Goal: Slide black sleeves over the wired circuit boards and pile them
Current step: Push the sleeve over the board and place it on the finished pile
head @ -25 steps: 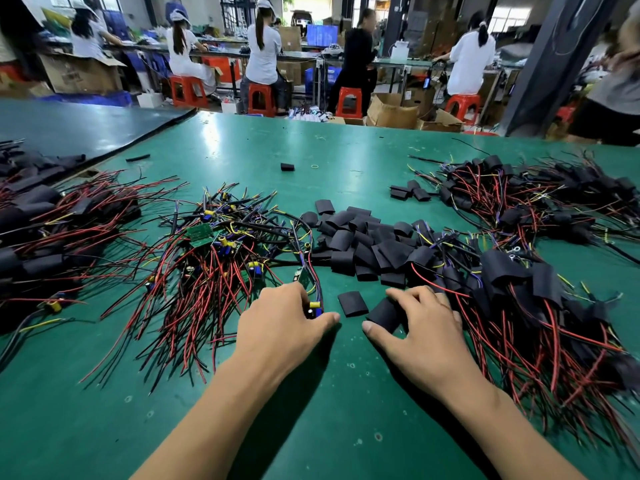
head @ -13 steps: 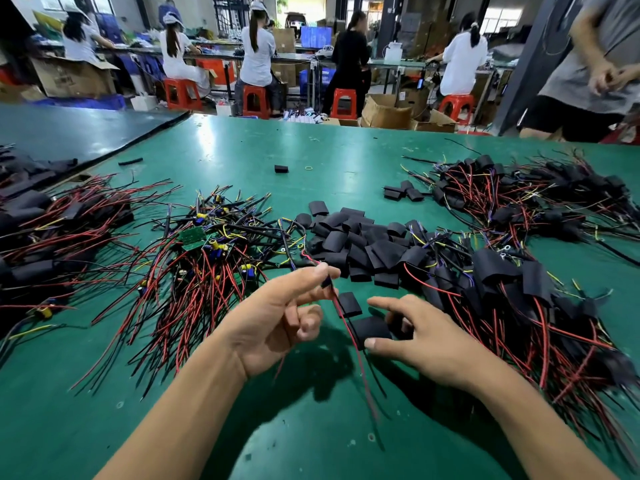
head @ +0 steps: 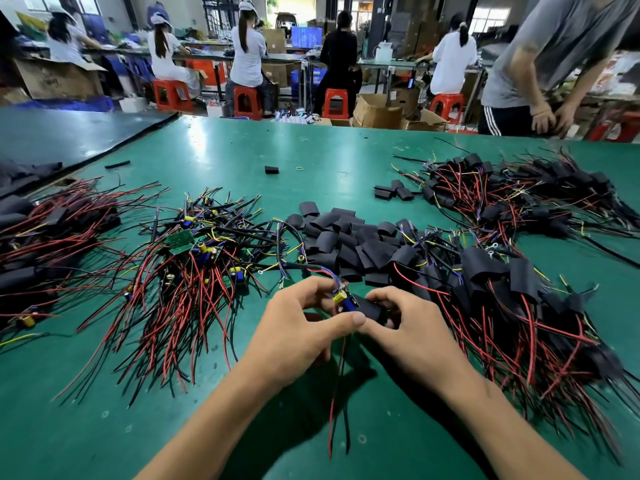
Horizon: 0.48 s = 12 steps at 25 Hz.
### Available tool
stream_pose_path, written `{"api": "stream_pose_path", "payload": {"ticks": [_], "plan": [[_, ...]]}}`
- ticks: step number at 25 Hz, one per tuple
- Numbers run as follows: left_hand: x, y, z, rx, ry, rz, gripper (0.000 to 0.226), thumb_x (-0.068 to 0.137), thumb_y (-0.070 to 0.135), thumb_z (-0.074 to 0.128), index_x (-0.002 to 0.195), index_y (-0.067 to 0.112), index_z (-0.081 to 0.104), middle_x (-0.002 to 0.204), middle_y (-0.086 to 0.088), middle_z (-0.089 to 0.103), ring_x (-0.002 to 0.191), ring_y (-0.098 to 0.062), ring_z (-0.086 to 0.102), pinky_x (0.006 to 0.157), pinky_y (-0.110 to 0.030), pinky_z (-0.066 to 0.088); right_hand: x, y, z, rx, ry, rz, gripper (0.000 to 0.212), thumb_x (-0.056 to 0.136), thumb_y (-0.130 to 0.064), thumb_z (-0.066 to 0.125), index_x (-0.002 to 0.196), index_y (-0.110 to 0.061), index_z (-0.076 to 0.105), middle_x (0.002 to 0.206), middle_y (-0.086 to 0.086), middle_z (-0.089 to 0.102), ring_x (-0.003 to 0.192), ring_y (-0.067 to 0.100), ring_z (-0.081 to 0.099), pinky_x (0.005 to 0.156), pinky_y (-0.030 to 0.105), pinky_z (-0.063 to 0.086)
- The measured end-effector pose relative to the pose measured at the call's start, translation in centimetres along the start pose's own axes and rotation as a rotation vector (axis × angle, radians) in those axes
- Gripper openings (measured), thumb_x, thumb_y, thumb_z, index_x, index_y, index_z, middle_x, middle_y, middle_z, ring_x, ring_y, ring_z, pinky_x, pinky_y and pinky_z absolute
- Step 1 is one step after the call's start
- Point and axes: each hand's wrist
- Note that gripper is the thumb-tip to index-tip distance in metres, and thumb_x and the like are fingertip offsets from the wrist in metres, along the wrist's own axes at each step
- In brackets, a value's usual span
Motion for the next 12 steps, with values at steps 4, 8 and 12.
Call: {"api": "stream_pose_path", "payload": {"ticks": [4,8,12], "plan": [[-0.8,0.7,0.5,0.255,0.109,0.239,0.031,0.075,0.017,0.085,0.096,0.027,0.066,0.069,0.009,0.068,0.046,-0.006,0.050,0.049,-0.016,0.040,0.1,0.3,0.3,-0.056,0.029,-0.048,0.039,0.081,-0.033,0.077,0.117,-0.020,0.070,0.111,-0.007,0.070,0.101,0.008,0.064,0.093,0.028,0.050],[-0.3,0.3,-0.3,0.371,0.283,0.185,0.032,0.077,0.023,0.084,0.098,0.027,0.060,0.073,0.010,0.068,0.056,-0.004,0.059,0.054,-0.014,0.044,0.1,0.3,0.3,-0.021,0.034,-0.059,0.043,0.079,-0.028,0.078,0.121,-0.023,0.069,0.110,-0.012,0.071,0.100,0.004,0.064,0.093,0.020,0.048],[0.9,-0.6,-1.5,0.215,0.292,-0.081,0.020,0.090,0.030,0.070,0.098,0.013,0.063,0.075,-0.009,0.070,0.050,-0.014,0.062,0.049,-0.024,0.049,0.1,0.0,0.2,0.029,-0.009,-0.031,0.050,0.076,-0.027,0.083,0.124,-0.025,0.068,0.112,-0.012,0.070,0.102,0.003,0.063,0.095,0.017,0.045]]}}
Point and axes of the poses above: each hand's wrist, its own x-axis towards the middle knuckle, its own z-axis out of the palm, y = z × x
